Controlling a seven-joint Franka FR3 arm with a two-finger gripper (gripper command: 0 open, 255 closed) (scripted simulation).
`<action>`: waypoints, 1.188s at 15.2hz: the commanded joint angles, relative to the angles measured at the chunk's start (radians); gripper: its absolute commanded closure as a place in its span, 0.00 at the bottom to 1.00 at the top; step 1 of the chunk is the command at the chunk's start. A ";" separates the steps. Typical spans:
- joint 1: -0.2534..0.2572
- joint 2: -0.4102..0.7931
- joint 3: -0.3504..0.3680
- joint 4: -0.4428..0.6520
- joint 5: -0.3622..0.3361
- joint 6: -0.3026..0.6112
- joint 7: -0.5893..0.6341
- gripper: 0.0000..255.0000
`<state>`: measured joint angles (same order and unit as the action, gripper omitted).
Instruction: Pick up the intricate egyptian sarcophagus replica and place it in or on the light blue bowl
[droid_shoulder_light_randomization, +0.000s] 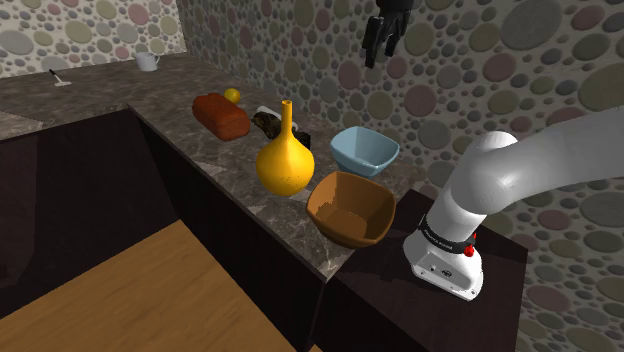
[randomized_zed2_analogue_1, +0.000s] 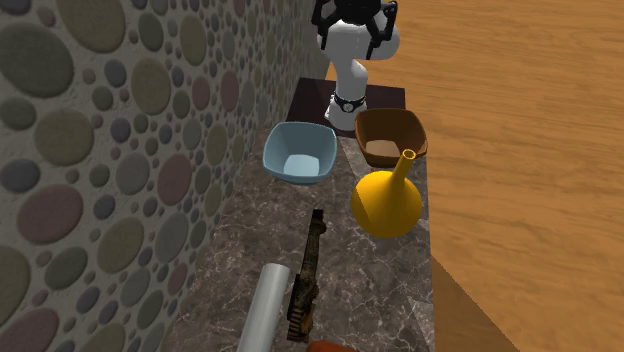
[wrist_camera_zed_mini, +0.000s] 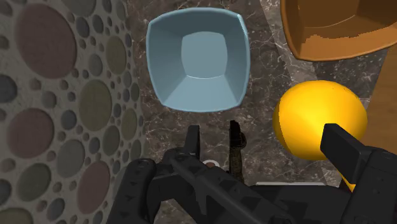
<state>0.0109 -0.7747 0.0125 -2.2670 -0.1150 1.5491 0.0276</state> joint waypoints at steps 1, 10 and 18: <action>0.000 0.000 0.000 0.000 0.000 0.000 0.000 0.00; -0.002 0.221 -0.028 -0.066 -0.004 0.301 0.006 0.00; -0.004 0.483 -0.048 -0.027 0.000 0.536 0.005 0.00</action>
<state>0.0076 -0.3312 -0.0322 -2.3079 -0.1165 2.0567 0.0344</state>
